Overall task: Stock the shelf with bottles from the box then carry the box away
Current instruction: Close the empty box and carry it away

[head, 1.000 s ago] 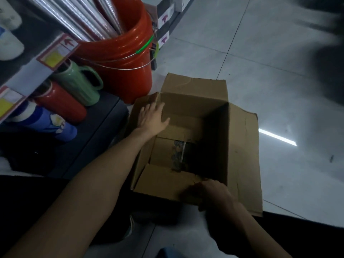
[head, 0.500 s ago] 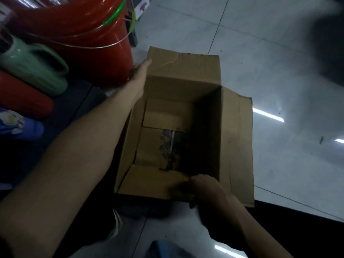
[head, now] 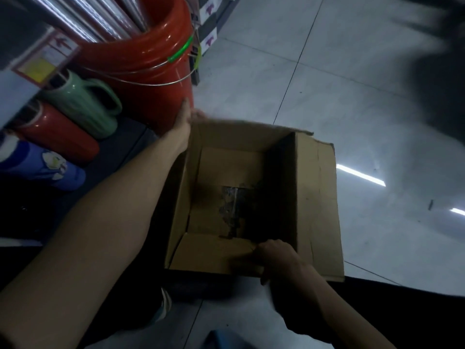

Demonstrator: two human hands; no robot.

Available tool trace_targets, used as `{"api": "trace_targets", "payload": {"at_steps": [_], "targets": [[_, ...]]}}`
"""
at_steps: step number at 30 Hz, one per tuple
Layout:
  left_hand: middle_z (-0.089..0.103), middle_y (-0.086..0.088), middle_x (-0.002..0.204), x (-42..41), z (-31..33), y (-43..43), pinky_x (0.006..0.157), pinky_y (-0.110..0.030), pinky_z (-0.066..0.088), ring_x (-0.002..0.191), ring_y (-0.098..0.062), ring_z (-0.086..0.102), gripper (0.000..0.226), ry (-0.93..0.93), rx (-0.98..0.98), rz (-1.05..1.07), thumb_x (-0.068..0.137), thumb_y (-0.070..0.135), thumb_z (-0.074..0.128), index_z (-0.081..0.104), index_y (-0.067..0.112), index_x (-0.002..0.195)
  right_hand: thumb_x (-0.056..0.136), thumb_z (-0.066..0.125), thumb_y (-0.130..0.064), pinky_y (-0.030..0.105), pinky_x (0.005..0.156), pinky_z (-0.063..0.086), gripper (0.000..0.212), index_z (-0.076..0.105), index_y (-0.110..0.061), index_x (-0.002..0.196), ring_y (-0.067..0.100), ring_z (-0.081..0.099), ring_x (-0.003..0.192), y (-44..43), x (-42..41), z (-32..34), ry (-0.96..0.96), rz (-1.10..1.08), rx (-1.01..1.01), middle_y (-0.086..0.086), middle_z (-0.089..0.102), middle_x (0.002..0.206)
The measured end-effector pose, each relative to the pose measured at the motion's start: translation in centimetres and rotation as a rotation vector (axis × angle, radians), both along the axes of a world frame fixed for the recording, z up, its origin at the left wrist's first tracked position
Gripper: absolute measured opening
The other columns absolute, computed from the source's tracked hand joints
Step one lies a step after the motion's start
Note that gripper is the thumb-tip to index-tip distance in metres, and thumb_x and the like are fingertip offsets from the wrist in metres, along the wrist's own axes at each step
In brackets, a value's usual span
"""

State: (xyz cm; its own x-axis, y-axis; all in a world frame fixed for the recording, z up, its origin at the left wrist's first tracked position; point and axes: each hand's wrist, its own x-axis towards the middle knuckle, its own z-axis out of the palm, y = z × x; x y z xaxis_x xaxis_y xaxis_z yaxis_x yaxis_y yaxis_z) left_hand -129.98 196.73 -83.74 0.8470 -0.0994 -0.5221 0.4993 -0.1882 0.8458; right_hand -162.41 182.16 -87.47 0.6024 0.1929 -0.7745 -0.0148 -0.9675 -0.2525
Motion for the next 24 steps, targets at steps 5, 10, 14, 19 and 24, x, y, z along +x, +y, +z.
{"api": "trace_targets", "payload": {"at_steps": [5, 10, 14, 19, 24], "targets": [[0.061, -0.009, 0.14, -2.6, -1.1, 3.0, 0.098, -0.035, 0.048, 0.119, -0.026, 0.06, 0.054, -0.151, 0.357, -0.294, 0.089, 0.05, 0.064, 0.065, 0.019, 0.133, 0.072, 0.088, -0.04, 0.042, 0.093, 0.055, 0.064, 0.067, -0.024, 0.13, 0.028, 0.065, 0.116, 0.0, 0.2, 0.6, -0.042, 0.014, -0.011, 0.004, 0.068, 0.125], [0.007, 0.003, 0.171, -7.3, -2.5, 4.7, 0.122, -0.06, 0.016, 0.157, -0.032, 0.0, 0.055, -0.358, 1.074, -1.017, 0.104, 0.032, 0.046, 0.034, 0.023, 0.157, 0.07, 0.089, -0.04, 0.042, 0.096, 0.055, 0.063, 0.069, -0.023, 0.127, 0.03, 0.064, 0.118, 0.6, 0.1, 0.7, -0.063, 0.043, -0.046, 0.006, 0.069, 0.125], [-0.002, 0.005, 0.171, -9.8, -3.2, 5.6, 0.123, -0.06, 0.011, 0.155, -0.037, -0.009, 0.062, -0.279, 1.075, -1.026, 0.103, 0.03, 0.05, 0.025, 0.026, 0.16, 0.073, 0.088, -0.036, 0.042, 0.097, 0.054, 0.062, 0.067, -0.022, 0.129, 0.031, 0.063, 0.12, 0.8, -0.5, 0.5, -0.071, 0.046, -0.069, 0.007, 0.068, 0.127], [-0.002, 0.006, 0.171, -12.8, -1.6, 7.3, 0.122, -0.057, 0.021, 0.156, -0.034, 0.001, 0.07, -0.289, 0.956, -0.949, 0.104, 0.03, 0.046, 0.009, 0.026, 0.163, 0.07, 0.09, -0.035, 0.042, 0.099, 0.053, 0.067, 0.066, -0.024, 0.131, 0.031, 0.062, 0.123, 1.0, -0.6, 1.5, -0.109, 0.038, -0.086, 0.007, 0.066, 0.131], [0.005, 0.006, 0.17, -16.8, -1.5, 11.1, 0.119, -0.05, 0.032, 0.152, -0.029, 0.021, 0.076, -0.334, 0.772, -0.87, 0.102, 0.038, 0.053, 0.01, 0.026, 0.163, 0.073, 0.089, -0.03, 0.041, 0.102, 0.051, 0.066, 0.064, -0.019, 0.133, 0.031, 0.059, 0.127, 1.6, -0.9, 2.4, -0.108, 0.023, -0.103, 0.008, 0.063, 0.135]]}}
